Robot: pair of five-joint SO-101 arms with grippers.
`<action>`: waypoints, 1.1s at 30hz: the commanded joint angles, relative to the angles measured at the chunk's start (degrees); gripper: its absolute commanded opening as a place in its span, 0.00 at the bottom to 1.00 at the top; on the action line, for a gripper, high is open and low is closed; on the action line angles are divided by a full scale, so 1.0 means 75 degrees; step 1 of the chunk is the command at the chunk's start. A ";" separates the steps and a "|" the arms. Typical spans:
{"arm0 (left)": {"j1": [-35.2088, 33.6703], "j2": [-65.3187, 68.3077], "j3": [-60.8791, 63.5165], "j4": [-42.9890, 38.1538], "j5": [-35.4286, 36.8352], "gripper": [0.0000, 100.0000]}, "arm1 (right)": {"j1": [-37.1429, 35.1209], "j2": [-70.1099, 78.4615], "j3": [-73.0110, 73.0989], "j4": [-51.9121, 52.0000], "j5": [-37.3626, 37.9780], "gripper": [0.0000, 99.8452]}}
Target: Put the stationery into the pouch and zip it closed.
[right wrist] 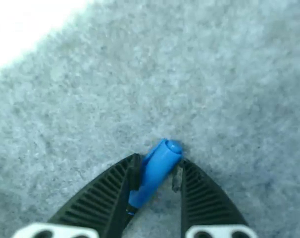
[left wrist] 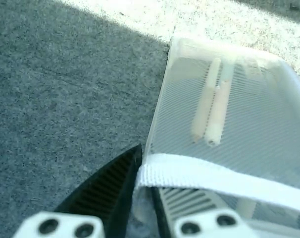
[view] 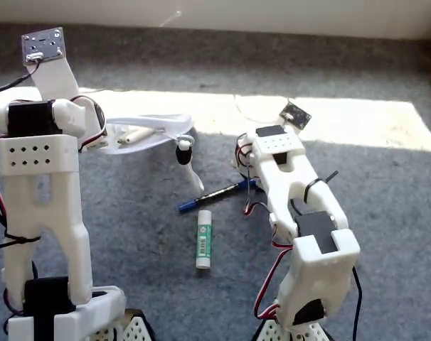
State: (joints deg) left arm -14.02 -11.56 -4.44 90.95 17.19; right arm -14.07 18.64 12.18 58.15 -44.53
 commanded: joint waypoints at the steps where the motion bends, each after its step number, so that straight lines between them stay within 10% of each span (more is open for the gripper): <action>1: -0.0135 0.0053 0.0029 -0.0164 -0.0070 0.01 | 0.0135 0.0053 -0.0322 0.0041 -0.0023 0.01; 33: -0.0123 0.0053 0.0029 -0.0141 -0.0070 0.01 | 0.0100 0.0053 -0.6828 0.4601 0.0703 0.01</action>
State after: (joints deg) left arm -14.02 -11.56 -4.44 90.95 17.19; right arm -13.54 20.31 -30.90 88.75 -41.36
